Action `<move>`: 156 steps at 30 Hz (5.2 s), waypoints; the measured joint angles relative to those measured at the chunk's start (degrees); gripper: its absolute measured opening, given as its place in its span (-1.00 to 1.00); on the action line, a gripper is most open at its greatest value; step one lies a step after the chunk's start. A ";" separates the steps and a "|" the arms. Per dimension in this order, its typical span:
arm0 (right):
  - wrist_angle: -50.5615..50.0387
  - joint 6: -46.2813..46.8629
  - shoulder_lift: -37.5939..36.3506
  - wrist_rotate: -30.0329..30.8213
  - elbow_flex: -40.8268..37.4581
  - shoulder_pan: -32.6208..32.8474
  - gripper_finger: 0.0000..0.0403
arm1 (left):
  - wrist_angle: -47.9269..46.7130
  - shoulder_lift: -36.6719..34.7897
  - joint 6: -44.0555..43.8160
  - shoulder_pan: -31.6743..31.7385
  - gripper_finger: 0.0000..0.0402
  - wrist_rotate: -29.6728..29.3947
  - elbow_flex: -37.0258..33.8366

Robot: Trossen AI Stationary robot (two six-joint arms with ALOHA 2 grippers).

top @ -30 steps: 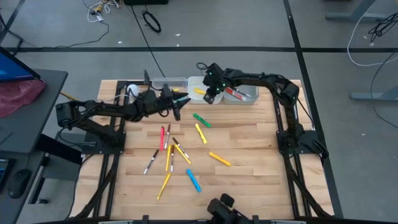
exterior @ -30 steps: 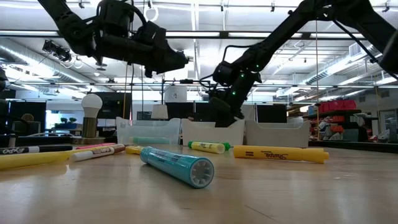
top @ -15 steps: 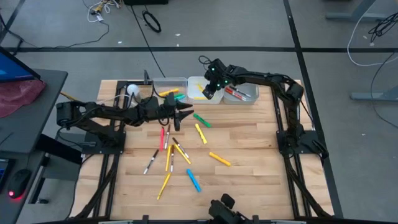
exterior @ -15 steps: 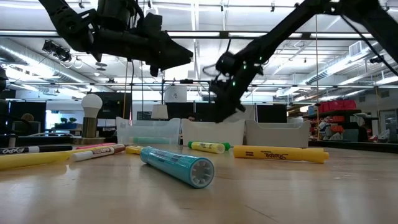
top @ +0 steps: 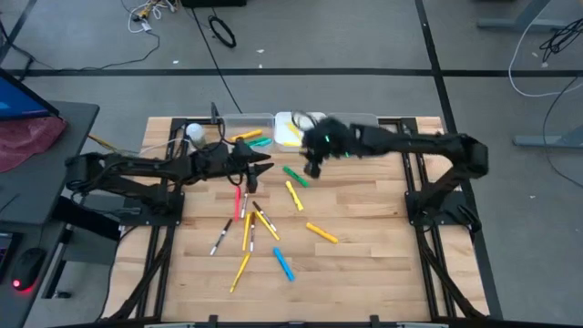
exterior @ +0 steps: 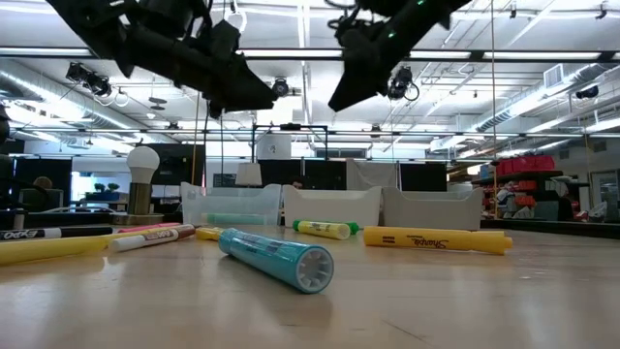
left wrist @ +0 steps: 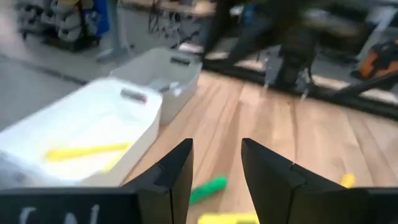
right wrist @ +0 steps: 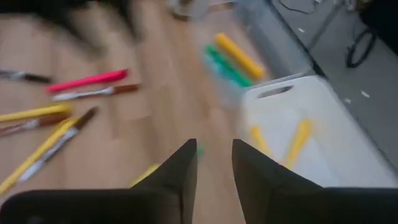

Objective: Pick & Place Markers
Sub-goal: Put the light brown marker pen into the gray bin

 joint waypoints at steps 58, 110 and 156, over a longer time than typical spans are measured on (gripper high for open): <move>49.44 8.96 -2.41 12.54 -38.99 24.46 0.15 | -10.20 -1.18 3.54 -9.62 -0.29 -0.31 -0.02; 52.67 10.38 -3.28 12.72 -38.99 24.48 -0.05 | -16.81 19.41 -25.43 -3.45 -0.83 -8.70 -0.09; 84.99 4.23 11.99 6.49 -26.36 20.38 -0.15 | 42.85 13.42 2.16 -13.20 -0.79 -1.37 0.04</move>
